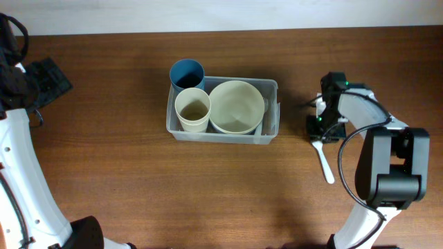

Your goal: Pack container

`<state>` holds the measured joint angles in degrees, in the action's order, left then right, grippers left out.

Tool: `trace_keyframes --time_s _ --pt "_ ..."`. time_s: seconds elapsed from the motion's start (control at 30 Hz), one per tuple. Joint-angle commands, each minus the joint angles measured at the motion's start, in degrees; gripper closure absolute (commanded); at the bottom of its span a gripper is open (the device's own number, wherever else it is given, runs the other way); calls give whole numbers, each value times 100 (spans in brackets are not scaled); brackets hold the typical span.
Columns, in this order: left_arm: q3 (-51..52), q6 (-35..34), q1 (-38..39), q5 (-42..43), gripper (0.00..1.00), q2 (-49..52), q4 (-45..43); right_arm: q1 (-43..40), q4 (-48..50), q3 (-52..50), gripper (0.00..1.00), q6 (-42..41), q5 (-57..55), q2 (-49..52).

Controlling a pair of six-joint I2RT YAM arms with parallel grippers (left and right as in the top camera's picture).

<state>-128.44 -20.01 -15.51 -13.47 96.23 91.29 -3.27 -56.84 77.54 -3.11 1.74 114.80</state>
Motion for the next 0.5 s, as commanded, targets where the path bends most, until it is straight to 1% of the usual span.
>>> trace_keyframes --time_s 0.0,0.2,0.47 --pt "15 -57 -15 22 0 17 7 20 -372 807 68 122 529 20" --pt "15 -57 -15 22 0 20 7 17 -988 1683 68 297 890 20" --pt "15 -57 -15 22 0 20 7 20 -1624 2771 67 595 2061 20"
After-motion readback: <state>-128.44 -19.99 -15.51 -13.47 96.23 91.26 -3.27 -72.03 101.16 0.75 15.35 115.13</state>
